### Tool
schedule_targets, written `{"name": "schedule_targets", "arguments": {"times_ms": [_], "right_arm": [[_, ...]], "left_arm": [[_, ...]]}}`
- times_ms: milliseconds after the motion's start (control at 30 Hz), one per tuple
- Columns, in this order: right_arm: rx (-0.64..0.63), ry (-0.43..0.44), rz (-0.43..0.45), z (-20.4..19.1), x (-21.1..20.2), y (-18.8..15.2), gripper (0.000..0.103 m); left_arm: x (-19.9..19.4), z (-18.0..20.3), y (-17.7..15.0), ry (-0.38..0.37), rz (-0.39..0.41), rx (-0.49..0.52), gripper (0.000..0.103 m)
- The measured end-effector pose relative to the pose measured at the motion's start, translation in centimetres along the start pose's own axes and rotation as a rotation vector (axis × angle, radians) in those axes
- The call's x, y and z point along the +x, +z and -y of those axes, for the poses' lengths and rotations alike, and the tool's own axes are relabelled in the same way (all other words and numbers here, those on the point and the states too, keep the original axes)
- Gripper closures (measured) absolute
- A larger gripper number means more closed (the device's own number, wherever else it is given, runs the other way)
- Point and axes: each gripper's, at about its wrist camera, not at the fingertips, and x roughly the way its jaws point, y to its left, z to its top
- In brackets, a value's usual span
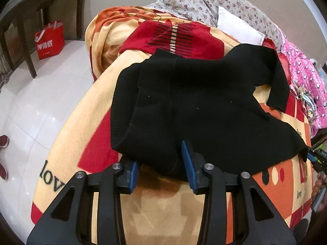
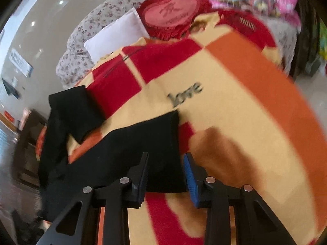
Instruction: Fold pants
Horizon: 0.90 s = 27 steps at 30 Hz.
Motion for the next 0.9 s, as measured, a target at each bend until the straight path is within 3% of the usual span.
{"name": "schedule_targets", "arguments": {"times_ms": [100,200,333,467,633,733,833,900], "right_arm": [[-0.176,0.003,0.018,-1.2,-2.5,-0.4,0.067],[-0.424,0.02,0.061,-2.3,-4.3,-2.5,0.055],[-0.629,-0.027,0.067,-3.2,-3.2,-4.9,0.055],[-0.712,0.003,0.038,-4.3,-2.0,-5.4,0.054],[-0.812,-0.035,0.008,-5.5,0.0,-4.9,0.055],[-0.843,-0.1,0.01,-5.5,0.8,-4.8,0.063],[-0.831,-0.109,-0.001,-4.8,1.4,-4.4,0.08],[-0.829,-0.132,0.004,-4.5,1.6,-4.3,0.095]], "left_arm": [[0.0,-0.1,-0.2,-0.005,-0.01,0.001,0.059],[-0.1,-0.1,-0.2,-0.006,-0.015,0.01,0.054],[-0.5,0.1,-0.3,-0.013,-0.025,0.044,0.052],[-1.0,-0.2,-0.5,-0.023,-0.045,0.052,0.052],[-1.4,-0.5,-0.6,-0.013,-0.045,0.051,0.052],[-1.2,-0.3,-0.6,-0.014,-0.045,0.052,0.052],[-0.9,-0.2,-0.6,-0.025,-0.045,0.051,0.052],[-0.7,-0.3,-0.5,-0.031,-0.041,0.042,0.061]]}}
